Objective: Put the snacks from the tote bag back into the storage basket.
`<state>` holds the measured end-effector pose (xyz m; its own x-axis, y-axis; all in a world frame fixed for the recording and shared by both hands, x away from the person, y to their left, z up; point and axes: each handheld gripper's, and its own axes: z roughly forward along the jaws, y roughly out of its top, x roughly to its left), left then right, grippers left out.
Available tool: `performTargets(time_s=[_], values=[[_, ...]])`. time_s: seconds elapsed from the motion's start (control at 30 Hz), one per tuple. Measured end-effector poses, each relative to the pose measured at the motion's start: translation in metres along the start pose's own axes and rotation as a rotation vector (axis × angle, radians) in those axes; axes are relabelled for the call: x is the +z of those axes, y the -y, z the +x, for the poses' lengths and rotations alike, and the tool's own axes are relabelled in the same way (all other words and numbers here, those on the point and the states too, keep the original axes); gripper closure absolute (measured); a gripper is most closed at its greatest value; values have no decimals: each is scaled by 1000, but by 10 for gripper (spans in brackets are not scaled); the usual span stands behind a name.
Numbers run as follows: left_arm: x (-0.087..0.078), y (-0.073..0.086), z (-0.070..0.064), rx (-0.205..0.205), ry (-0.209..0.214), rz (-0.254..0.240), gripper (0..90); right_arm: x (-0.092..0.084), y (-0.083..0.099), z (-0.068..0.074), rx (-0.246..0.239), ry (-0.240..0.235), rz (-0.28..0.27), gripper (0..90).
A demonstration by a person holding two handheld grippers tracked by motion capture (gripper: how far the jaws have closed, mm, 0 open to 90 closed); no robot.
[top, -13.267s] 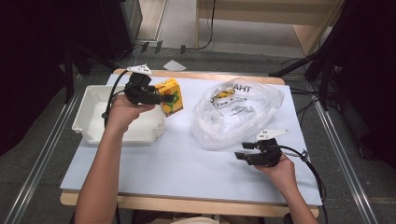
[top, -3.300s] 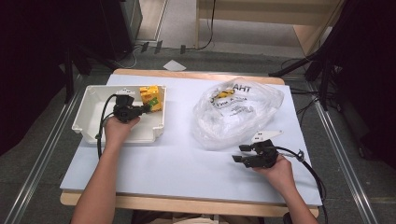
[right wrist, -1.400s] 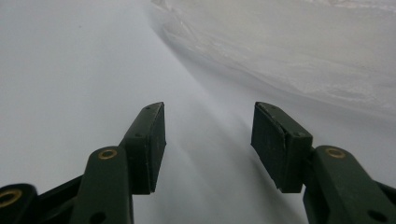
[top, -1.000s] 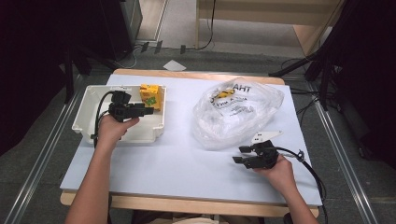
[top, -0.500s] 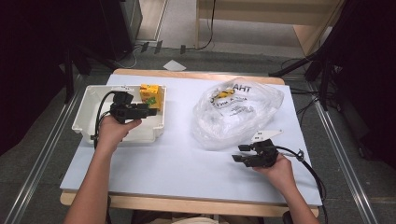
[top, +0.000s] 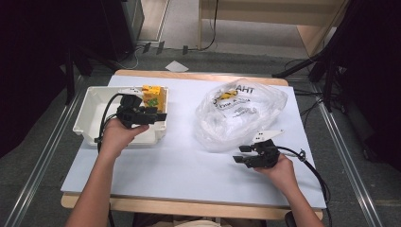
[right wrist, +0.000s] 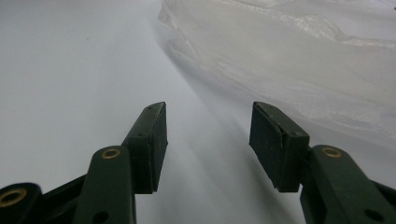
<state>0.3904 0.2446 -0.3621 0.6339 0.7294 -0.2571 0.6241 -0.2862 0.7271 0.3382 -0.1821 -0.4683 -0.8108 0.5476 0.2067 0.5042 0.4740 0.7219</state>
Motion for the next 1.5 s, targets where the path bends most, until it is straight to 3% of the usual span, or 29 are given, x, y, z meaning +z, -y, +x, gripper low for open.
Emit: performTargets(time_s=[0.3,0.43,0.77,1.17,1.37,1.5], values=[[14,-3,-21,33,39,29,407,0,-1,0,1,-3,7,477],[21,-2,-30,64,28,23,411,0,-1,0,-3,-2,6,478],[36,-1,-49,93,87,46,410,0,-1,0,-10,-4,8,478],[66,9,-76,166,131,113,408,0,-1,1,-10,-3,9,476],[78,17,-83,165,160,100,408,1,-1,1,-7,-5,11,475],[87,23,-88,190,161,119,406,1,-1,1,-8,-5,10,475]])
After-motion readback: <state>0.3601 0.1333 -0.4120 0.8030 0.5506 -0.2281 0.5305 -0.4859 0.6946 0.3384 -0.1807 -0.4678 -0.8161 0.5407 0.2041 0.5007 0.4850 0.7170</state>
